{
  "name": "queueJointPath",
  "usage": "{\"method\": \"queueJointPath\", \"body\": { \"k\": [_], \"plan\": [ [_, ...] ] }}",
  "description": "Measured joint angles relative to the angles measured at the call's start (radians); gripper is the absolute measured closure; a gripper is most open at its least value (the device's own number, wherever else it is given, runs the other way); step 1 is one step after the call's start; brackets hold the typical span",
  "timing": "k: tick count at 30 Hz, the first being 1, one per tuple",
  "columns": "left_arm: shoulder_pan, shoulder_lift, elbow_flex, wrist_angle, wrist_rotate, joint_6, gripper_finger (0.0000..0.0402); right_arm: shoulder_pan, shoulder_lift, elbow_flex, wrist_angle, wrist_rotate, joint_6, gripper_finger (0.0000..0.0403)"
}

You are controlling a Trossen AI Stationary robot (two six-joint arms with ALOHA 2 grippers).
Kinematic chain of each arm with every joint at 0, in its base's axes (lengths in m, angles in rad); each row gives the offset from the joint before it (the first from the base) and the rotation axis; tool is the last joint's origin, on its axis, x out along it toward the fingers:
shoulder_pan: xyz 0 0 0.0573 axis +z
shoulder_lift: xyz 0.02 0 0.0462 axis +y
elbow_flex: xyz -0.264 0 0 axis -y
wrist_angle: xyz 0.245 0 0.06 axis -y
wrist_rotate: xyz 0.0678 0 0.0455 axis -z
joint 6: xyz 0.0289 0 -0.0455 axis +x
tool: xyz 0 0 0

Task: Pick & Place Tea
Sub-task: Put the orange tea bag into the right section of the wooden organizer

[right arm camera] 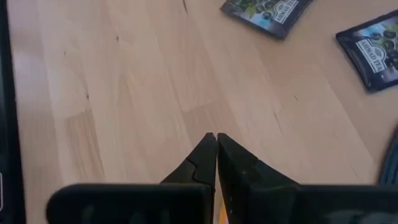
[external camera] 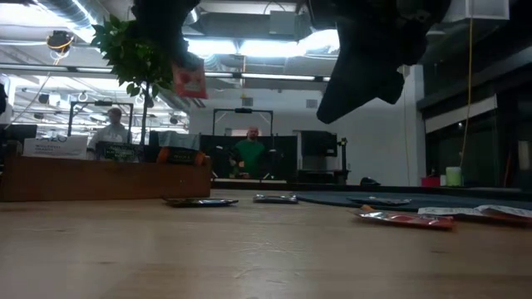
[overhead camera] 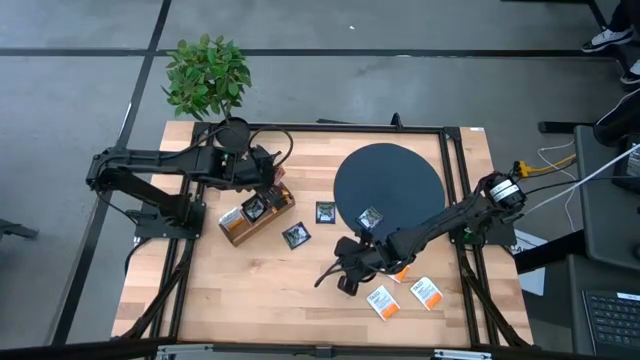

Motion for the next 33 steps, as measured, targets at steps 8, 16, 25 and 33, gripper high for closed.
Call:
{"method": "queueJointPath", "body": {
  "k": [8, 16, 25, 33],
  "plan": [
    [0.004, 0.004, -0.090, 0.042, 0.052, -0.047, 0.0400, 0.000, 0.000, 0.000, -0.039, -0.004, 0.037, 0.0384],
    [0.004, 0.070, -0.166, 0.102, 0.030, 0.010, 0.0400, 0.000, -0.001, 0.000, -0.049, -0.005, 0.038, 0.0384],
    [0.005, 0.176, -0.167, 0.114, 0.056, 0.089, 0.0400, 0.000, -0.001, 0.000, -0.051, -0.006, 0.061, 0.0384],
    [0.005, 0.239, -0.167, 0.105, 0.013, 0.142, 0.0400, 0.000, -0.001, 0.000, -0.056, -0.006, 0.065, 0.0384]
  ]
}}
